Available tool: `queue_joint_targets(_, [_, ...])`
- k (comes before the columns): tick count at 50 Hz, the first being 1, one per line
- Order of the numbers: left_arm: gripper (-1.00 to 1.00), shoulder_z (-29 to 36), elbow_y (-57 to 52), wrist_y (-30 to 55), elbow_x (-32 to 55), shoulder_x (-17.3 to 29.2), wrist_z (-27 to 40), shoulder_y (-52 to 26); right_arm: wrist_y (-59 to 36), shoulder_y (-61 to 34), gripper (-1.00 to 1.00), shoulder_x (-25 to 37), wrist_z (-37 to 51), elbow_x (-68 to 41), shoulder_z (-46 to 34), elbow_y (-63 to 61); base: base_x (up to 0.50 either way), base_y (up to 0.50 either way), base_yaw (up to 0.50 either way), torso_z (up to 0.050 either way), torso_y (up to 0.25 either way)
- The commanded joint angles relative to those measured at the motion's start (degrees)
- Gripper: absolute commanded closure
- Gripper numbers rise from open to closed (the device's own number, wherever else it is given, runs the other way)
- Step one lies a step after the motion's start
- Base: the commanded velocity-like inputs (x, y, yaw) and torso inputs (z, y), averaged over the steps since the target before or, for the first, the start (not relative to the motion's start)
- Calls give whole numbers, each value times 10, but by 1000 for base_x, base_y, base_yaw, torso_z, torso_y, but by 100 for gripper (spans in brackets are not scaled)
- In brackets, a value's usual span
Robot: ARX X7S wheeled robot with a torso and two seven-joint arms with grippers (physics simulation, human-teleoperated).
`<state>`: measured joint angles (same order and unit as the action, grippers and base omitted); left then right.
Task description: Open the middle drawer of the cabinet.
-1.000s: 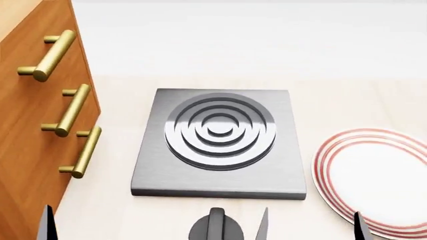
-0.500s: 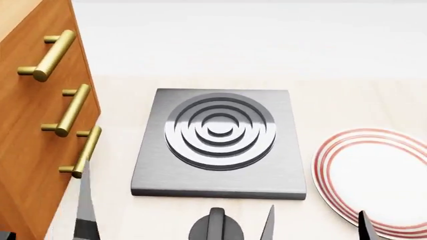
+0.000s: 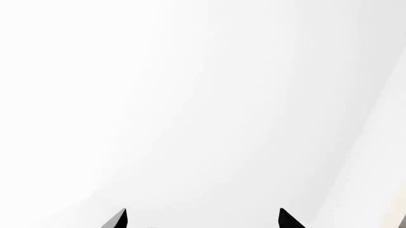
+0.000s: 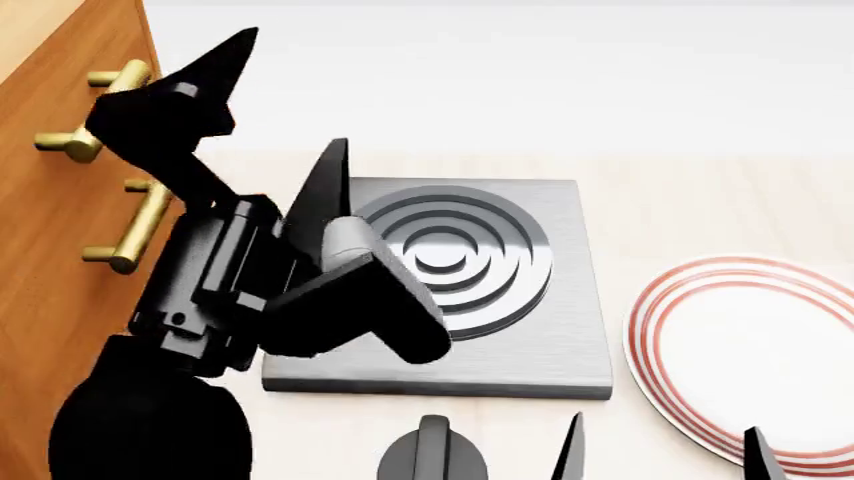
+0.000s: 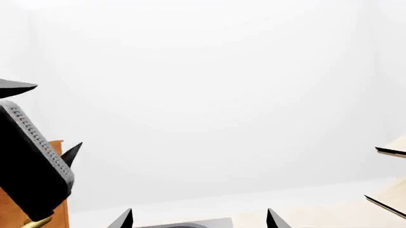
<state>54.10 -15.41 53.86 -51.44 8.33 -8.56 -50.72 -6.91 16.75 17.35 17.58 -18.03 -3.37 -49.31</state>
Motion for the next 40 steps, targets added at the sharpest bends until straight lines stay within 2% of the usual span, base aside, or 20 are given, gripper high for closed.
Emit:
queue_joint_targets(1, [-100,49,325,-74,25,-54,63,-114,13,10,-100,8,0,-34,22,0,0,0,0,0,0])
queue_joint_targets(3, [-100,51,396,-93,40,-76,91,-126,14,12,-100,9,1,-33,23,-1,0,0,0,0,0])
queue_joint_targets(4, [-100,68,438,-97,78,-83,119,-141,15,15,-100,9,1,-33,24,-4,0,0,0,0,0])
queue_joint_targets(7, [-100,152,489,-80,202,-83,179,-183,18,18,-100,10,1,-34,24,-5,0,0,0,0,0])
queue_joint_targets(11, [-100,282,556,-78,437,-83,273,-243,25,20,-100,10,2,-41,31,-5,0,0,0,0,0])
queue_joint_targets(14, [-100,336,593,-109,531,-83,316,-260,30,21,-100,11,0,-46,34,0,0,0,0,0,0])
queue_joint_targets(20, [-100,360,631,-141,527,-83,326,-249,27,15,-100,13,3,-53,33,0,0,0,0,0,0])
queue_joint_targets(40, [-100,358,673,-166,532,-83,357,-228,30,19,-100,18,6,-56,26,-6,0,0,0,0,0])
